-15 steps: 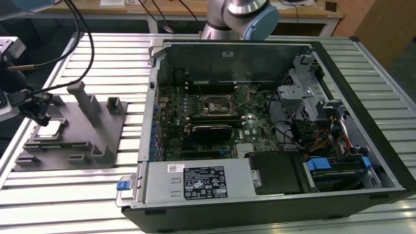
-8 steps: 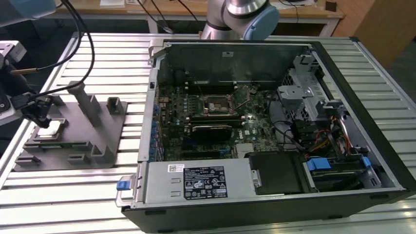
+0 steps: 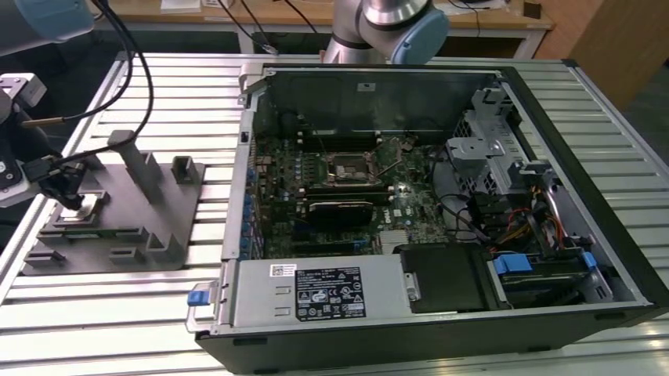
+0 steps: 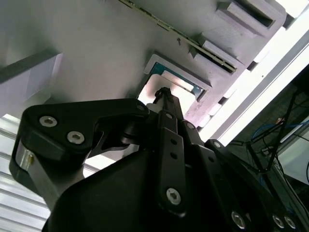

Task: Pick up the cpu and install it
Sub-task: 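Pick up the cpu and move it towards the insertion slot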

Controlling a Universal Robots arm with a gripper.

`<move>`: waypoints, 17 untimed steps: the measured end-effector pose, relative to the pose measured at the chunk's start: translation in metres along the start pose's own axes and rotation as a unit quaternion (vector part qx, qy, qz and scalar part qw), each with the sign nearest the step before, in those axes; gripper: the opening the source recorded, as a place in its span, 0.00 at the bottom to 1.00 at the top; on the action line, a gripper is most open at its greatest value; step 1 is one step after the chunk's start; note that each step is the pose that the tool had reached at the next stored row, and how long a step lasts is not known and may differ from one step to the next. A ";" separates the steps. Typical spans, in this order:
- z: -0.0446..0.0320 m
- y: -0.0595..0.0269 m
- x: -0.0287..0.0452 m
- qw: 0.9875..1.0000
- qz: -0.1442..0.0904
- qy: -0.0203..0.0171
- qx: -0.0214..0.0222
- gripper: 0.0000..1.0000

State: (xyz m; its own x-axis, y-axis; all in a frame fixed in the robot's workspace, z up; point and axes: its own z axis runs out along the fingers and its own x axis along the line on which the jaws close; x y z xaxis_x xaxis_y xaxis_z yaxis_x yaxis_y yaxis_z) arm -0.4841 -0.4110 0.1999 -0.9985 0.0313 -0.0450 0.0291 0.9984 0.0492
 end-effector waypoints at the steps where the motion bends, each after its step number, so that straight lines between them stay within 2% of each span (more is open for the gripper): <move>1: 0.0010 -0.0001 0.0001 1.000 0.000 0.000 0.000 0.11; 9: 0.0016 -0.0001 0.0001 1.000 0.000 0.000 0.000 0.11; 10: 0.0016 -0.0001 0.0001 1.000 0.000 0.000 0.000 0.17; 11: 0.0016 -0.0001 0.0001 1.000 0.000 0.000 0.000 0.17; 14: 0.0016 -0.0001 0.0001 1.000 0.000 0.000 0.000 0.35; 15: 0.0016 -0.0001 0.0001 1.000 0.000 0.000 0.000 0.35; 17: 0.0016 -0.0001 0.0001 1.000 0.000 0.000 0.000 0.47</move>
State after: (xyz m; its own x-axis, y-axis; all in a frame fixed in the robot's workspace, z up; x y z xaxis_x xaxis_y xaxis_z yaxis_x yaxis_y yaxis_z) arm -0.4842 -0.4109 0.1983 -0.9985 0.0309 -0.0448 0.0287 0.9984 0.0488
